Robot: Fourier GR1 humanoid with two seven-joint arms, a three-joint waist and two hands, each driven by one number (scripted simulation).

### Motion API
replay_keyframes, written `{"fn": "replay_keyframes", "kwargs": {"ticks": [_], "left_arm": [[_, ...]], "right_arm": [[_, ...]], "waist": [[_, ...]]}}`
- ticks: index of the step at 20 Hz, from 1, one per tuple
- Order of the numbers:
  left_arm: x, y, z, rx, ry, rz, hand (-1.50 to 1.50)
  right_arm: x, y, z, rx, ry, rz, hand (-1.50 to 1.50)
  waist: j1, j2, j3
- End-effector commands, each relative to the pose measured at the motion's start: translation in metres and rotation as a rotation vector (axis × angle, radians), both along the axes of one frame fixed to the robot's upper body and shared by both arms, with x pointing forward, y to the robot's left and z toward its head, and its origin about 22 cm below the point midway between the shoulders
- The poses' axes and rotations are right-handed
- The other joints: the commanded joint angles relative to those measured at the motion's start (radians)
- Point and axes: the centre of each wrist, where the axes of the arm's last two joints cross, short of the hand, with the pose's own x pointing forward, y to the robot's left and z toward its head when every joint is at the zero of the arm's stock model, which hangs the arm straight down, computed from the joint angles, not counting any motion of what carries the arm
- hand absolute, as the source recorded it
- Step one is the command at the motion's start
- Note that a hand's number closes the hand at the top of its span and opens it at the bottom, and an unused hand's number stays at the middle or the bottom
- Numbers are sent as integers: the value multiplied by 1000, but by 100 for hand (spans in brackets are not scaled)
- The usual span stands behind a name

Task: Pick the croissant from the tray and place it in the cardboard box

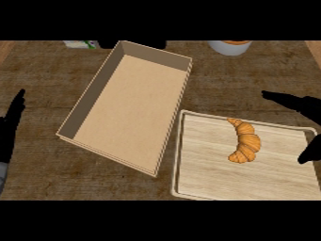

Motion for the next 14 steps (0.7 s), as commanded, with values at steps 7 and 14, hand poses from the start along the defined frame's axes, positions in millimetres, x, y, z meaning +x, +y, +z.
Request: {"fn": "replay_keyframes", "kwargs": {"ticks": [7, 14], "left_arm": [[-16, 13, -4, -7, 2, 12, 0], [-9, 6, -17, 6, 0, 16, 0]], "right_arm": [[14, 51, -11, -188, 101, 24, -150], [24, 90, -13, -188, 90, 40, -150]], "waist": [[-10, -1, 1], [-13, 0, 1]]}}
